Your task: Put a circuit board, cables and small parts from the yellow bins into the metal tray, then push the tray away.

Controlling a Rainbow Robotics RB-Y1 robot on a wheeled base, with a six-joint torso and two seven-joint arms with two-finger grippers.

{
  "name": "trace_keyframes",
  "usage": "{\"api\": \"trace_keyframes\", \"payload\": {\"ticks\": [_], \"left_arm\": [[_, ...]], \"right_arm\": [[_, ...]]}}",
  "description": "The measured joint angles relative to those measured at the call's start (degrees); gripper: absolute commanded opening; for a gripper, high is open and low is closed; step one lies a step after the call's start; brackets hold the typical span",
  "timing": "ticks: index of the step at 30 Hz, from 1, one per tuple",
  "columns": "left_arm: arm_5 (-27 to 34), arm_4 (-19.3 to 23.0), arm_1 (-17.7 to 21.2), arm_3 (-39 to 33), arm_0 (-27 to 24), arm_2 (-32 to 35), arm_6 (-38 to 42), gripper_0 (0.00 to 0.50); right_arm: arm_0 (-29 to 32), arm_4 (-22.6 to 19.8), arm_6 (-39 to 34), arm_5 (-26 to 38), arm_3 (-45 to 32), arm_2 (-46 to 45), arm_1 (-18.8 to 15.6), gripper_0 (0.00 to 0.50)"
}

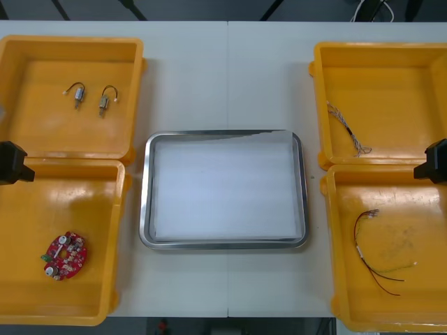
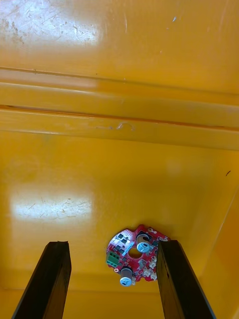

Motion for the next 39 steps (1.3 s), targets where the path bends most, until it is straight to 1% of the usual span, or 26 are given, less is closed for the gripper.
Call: {"api": "trace_keyframes", "payload": {"ticks": [39], "left_arm": [[0.0, 0.0, 0.0, 0.0, 0.0, 0.0, 0.0, 0.5]], "right_arm": [[0.0, 0.0, 0.0, 0.0, 0.0, 0.0, 0.0, 0.5]]}}
